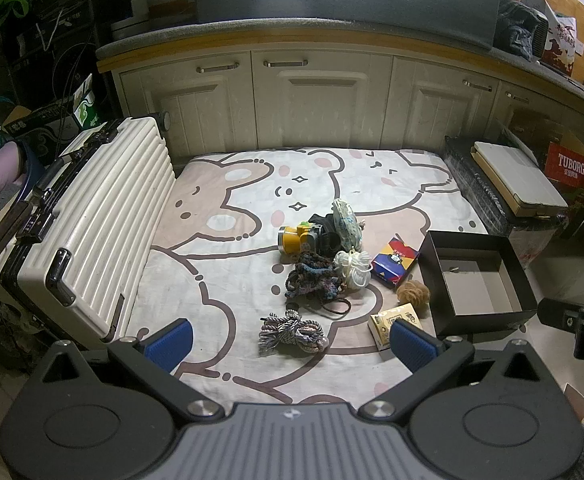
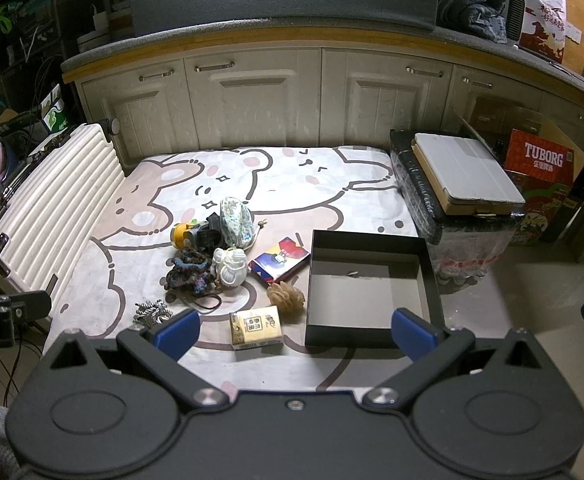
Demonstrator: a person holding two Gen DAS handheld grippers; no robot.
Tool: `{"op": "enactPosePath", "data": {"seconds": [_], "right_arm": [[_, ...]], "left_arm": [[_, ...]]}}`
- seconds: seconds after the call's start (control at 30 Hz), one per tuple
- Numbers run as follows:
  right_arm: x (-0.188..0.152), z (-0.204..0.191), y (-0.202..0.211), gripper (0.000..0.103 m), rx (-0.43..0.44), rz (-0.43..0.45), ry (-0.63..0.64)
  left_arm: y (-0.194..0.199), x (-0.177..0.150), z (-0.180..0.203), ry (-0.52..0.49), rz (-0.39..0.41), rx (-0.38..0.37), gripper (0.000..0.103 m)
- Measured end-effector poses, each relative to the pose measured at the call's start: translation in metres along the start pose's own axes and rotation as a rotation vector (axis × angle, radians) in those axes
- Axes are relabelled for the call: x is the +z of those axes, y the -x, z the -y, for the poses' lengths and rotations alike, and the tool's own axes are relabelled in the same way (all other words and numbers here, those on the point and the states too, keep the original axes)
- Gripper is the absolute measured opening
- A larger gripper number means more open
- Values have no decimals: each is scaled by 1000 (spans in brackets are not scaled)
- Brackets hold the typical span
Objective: Organize objects
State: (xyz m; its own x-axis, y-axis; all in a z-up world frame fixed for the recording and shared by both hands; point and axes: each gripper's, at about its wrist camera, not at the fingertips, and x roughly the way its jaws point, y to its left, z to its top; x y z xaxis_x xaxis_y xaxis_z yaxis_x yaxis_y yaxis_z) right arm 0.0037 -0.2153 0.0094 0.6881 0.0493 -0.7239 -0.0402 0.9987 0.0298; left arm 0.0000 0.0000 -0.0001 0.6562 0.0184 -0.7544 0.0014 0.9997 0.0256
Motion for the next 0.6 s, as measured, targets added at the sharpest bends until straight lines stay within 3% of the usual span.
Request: {"op": "enactPosePath", "data": {"seconds": [0.6], "right_arm": [[0,1,0,103,1,-1,1]], "left_arm": [[0,0,0,0,-1,0,103]]}}
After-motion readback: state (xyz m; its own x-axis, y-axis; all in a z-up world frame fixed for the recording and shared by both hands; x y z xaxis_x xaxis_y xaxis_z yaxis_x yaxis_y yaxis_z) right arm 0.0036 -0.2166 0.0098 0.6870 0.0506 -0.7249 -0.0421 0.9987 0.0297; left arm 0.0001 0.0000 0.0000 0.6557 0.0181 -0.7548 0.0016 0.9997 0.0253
